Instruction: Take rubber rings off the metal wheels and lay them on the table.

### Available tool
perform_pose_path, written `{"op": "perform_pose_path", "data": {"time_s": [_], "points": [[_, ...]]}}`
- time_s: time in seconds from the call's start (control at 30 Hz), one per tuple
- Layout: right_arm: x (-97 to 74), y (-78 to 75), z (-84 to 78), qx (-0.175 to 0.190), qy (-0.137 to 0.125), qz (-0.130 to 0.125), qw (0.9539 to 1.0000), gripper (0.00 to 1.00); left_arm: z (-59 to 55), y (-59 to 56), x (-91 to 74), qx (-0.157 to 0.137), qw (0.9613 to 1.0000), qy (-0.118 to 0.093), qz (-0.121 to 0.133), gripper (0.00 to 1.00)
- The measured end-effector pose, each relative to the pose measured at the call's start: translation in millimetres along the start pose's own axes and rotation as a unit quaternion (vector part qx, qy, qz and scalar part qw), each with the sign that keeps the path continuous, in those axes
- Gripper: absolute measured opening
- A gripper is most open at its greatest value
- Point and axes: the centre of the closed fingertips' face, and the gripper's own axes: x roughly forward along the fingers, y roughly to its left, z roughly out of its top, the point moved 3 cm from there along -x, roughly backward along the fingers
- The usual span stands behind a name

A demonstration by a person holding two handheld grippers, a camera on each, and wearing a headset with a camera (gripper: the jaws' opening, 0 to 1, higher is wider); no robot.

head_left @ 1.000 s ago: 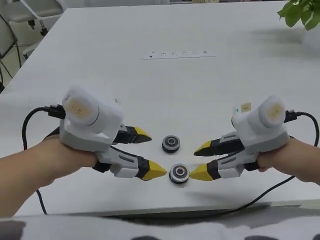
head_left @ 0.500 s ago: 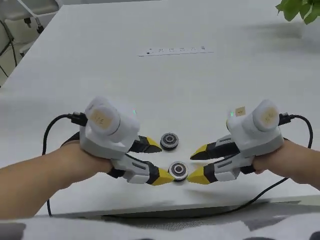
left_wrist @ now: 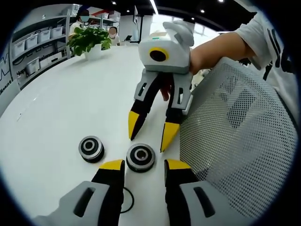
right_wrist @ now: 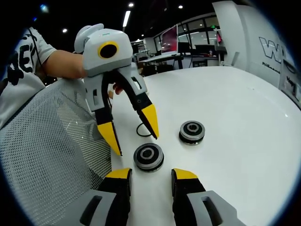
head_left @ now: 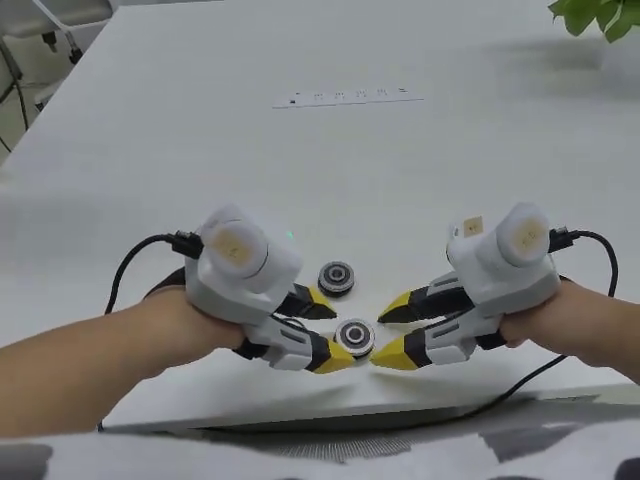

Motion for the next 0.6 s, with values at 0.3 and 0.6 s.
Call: {"op": "perform_pose_path", "data": {"time_s": [0.3,0.6], "points": [[1.0,0.7,0.0,0.002,-0.001,0.001,1.0000,0.31,4.6,-1.2,7.3,-0.005,0.9999,-0.009,-0.005,0.21],[1.6,-0.2,0.2,0.003,-0.001,0.002,1.0000,0.31,5.4,0.8,10.8,0.006,0.9998,-0.014,0.008,0.11]]}}
